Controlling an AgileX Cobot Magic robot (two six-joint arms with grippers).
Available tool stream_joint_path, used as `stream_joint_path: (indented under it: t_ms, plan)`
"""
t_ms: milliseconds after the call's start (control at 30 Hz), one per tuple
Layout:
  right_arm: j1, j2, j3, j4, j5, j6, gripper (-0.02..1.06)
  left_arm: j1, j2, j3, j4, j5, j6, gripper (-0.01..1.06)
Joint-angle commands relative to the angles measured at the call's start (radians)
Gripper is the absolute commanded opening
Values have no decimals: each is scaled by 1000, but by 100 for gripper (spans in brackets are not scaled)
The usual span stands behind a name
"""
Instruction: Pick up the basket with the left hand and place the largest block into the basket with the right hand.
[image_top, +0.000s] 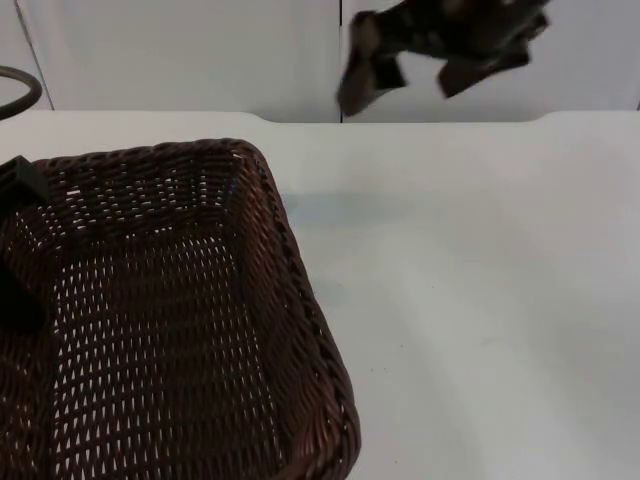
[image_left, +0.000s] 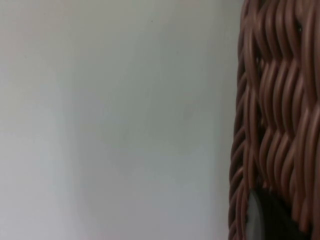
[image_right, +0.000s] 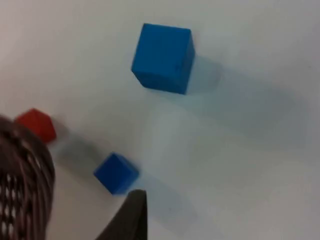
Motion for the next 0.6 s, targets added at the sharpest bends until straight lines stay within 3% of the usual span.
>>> stream_joint_path:
  t_ms: [0, 133, 267, 367, 567]
  plan:
    - [21, 53, -69, 2, -18, 75, 103, 4, -13, -1, -38, -5, 0, 0]
    - [45, 138, -193, -36, -6, 166, 100, 4, -13, -1, -38, -5, 0, 0]
    - [95, 264, -389, -197, 77, 342, 99, 4, -13, -1, -38, -11, 0, 0]
    - [114, 329, -486, -245, 134, 404, 99, 4, -13, -1, -38, -11, 0, 0]
    - [123, 481, -710, -235, 193, 467, 99, 4, -13, -1, -36, -12, 0, 0]
